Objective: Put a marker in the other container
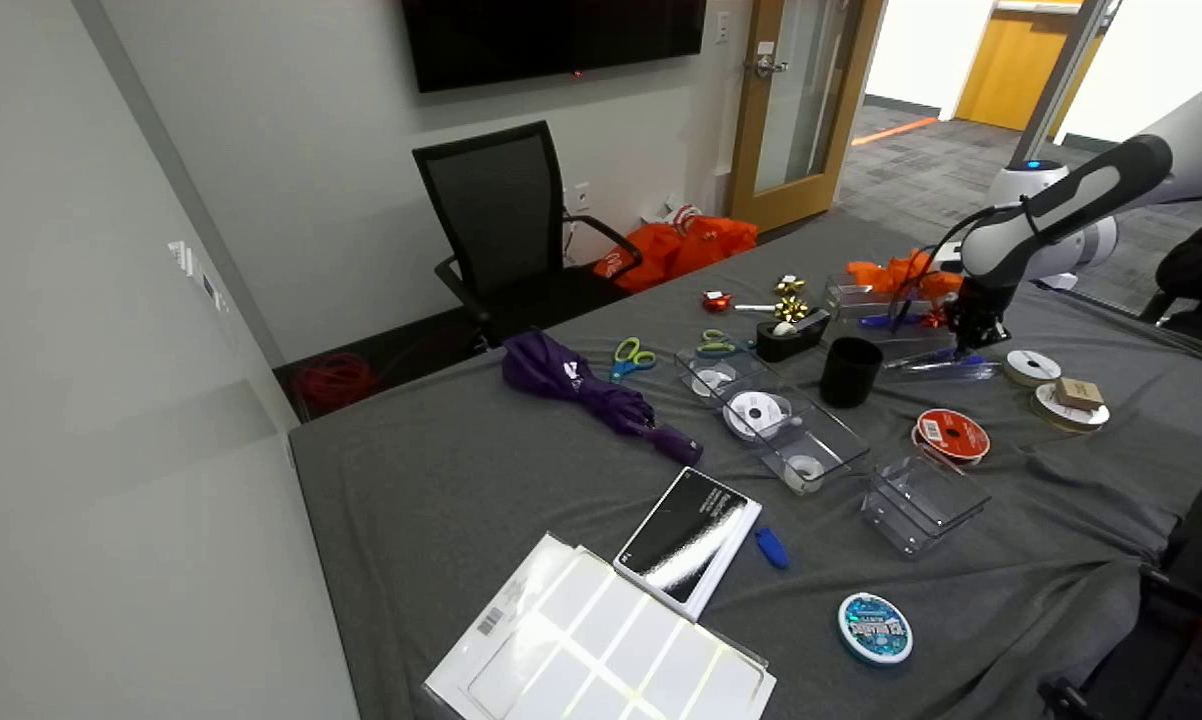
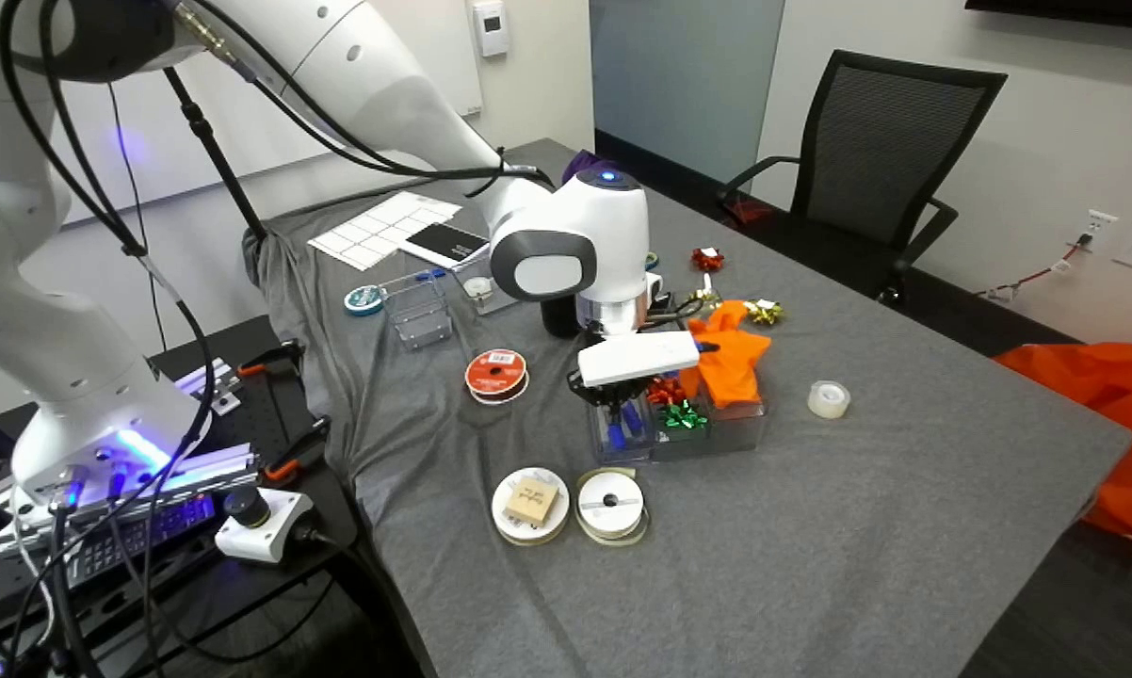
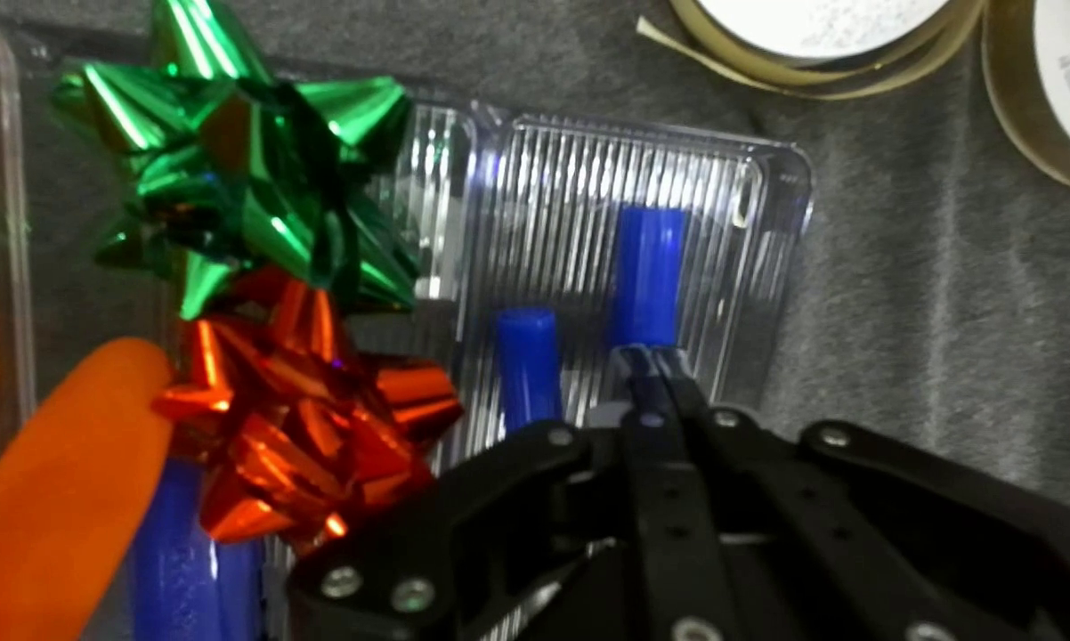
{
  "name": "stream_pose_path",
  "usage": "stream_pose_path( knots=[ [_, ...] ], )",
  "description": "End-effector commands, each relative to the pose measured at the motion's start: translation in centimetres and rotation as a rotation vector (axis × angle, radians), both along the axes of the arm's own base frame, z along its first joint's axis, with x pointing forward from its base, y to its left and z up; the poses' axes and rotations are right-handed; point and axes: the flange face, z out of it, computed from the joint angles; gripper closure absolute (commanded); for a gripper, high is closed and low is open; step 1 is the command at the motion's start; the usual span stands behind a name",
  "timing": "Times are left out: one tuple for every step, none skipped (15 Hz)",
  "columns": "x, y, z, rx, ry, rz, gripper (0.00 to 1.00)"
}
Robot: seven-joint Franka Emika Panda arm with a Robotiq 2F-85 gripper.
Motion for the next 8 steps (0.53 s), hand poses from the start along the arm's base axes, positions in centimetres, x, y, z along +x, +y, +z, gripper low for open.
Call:
stream_pose_path(
  knots=[
    [-0.2, 0.0, -1.1, -0.006, 0.019, -0.014, 1.00],
    [-0.2, 0.0, -1.3, -0.009, 0.020, -0.019, 0.86],
    [-0.2, 0.1, -1.3, -0.011, 0.017, -0.022, 0.73],
    [-0.2, 0.1, -1.4, -0.011, 0.018, -0.025, 0.67],
    [-0.2, 0.1, -1.6, -0.014, 0.017, -0.027, 0.64],
    [-0.3, 0.1, -1.9, -0.013, 0.021, -0.031, 0.63],
    [-0.4, 0.2, -2.3, -0.012, 0.026, -0.033, 0.73],
    [-0.4, 0.2, -2.6, -0.012, 0.028, -0.035, 0.88]
  ],
)
